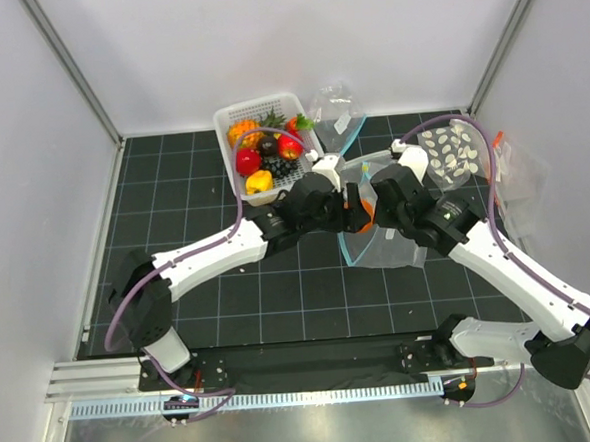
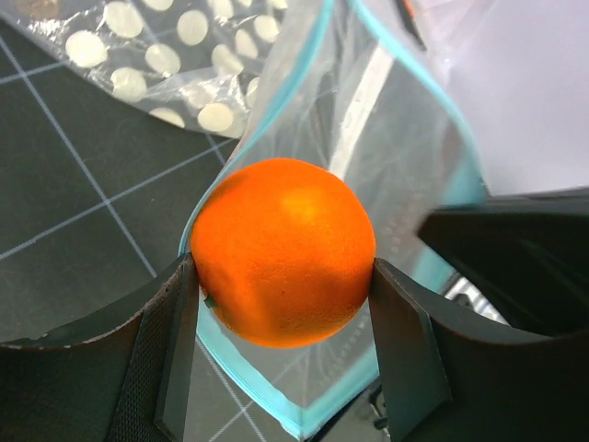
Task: Place the food in the zip-top bag and seal the zipper
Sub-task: Place the fake fruit in the zipper food storage bag.
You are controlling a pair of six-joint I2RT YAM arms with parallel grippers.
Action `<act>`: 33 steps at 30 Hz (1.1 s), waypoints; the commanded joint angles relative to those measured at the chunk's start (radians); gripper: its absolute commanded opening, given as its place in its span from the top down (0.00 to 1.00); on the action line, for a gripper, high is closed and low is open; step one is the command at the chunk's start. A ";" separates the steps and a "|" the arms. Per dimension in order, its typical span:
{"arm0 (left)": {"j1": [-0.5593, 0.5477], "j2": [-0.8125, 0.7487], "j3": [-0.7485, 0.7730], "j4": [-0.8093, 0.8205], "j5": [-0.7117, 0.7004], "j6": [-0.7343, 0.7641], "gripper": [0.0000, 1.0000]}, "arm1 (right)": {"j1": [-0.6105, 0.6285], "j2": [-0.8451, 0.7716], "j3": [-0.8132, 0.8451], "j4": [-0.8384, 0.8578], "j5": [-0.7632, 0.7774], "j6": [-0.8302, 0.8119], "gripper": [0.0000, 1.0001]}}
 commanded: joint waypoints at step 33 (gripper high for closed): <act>0.252 -0.043 0.324 -0.431 -0.278 0.281 0.00 | -0.018 -0.086 -0.003 0.045 0.007 0.056 0.99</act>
